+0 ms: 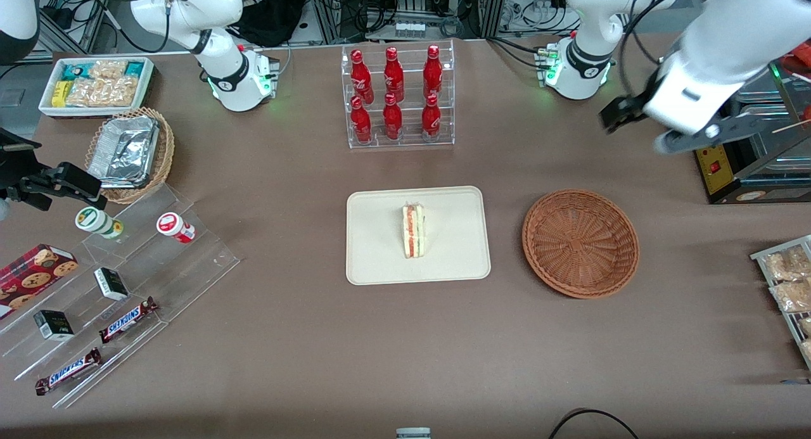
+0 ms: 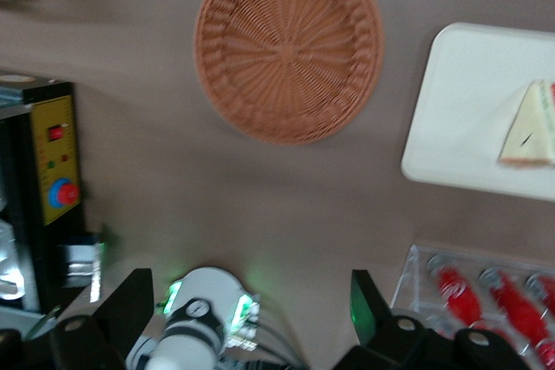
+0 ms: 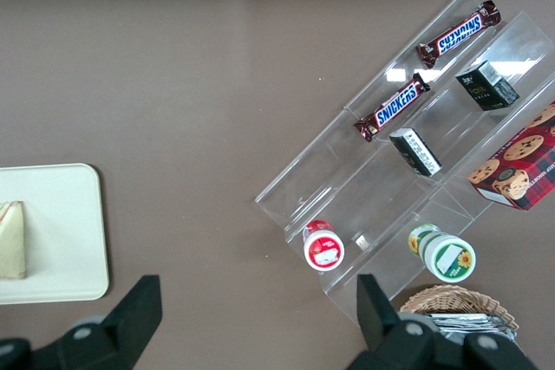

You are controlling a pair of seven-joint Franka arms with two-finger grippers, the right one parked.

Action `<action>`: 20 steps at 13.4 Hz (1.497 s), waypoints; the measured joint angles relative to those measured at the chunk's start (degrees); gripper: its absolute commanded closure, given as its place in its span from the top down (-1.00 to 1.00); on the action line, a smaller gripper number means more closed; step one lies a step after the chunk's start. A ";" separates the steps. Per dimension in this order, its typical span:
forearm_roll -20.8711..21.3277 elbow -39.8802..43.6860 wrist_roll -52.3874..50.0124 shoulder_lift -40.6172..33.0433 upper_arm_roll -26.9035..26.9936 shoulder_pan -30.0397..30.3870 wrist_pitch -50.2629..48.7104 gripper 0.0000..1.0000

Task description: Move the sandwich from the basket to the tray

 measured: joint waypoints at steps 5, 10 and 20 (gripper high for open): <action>-0.09 -0.04 14.13 -4.09 0.15 10.49 -3.24 0.99; -0.09 3.94 16.91 -1.48 0.04 10.39 -2.02 0.99; -0.07 9.43 16.62 2.93 2.95 5.72 -2.47 0.99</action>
